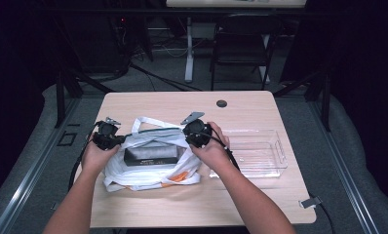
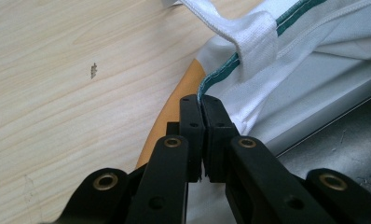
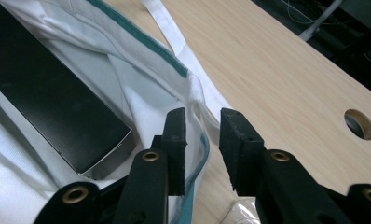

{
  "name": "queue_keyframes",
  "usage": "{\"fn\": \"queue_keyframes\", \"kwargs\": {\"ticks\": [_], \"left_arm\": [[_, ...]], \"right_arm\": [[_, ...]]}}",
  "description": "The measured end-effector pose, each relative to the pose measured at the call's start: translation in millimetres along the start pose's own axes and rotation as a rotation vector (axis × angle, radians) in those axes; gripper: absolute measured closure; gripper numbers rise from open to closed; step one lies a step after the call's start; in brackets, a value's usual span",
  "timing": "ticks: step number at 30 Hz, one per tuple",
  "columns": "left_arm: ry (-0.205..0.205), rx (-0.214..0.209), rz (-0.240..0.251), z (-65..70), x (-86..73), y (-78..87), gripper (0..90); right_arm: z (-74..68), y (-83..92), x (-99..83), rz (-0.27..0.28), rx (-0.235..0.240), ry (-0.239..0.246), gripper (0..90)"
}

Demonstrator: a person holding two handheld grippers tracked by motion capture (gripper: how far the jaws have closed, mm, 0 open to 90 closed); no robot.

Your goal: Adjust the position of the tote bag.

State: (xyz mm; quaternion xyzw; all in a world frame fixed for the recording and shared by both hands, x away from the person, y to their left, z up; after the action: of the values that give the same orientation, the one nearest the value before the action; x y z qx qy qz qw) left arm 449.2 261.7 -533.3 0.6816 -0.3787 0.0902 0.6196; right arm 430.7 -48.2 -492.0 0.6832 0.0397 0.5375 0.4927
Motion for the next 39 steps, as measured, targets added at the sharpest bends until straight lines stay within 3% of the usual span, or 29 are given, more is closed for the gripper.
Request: {"fn": "queue_keyframes", "kwargs": {"ticks": [10,31,39], "left_arm": [[0.001,0.004,-0.001,0.7,-0.4,-0.7,88.4],[-0.007,-0.003,-0.002,3.1,0.0,-3.7,88.2],[-0.004,-0.005,-0.002,3.4,-0.2,-5.1,88.1]], "right_arm": [[1.9,-4.8,-9.7,-0.044,-0.013,-0.007,88.9],[3.9,-24.3,-23.8,-0.12,-0.041,-0.027,89.6],[0.3,-29.6,-26.5,-0.158,-0.052,-0.009,89.6]]}}
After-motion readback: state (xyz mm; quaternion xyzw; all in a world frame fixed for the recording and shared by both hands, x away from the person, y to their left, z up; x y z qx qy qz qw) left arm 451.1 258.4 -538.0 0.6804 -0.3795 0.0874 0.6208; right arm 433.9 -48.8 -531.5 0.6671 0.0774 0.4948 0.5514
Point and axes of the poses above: each handheld gripper's, and its own axes: y roughly backward along the jaws, x roughly out of its top, z roughly to its right, the point moved 2 cm from there along -y, roughly forward along the jaws, and after that the axes turned 12 degrees about x, right-handed, at the moved point
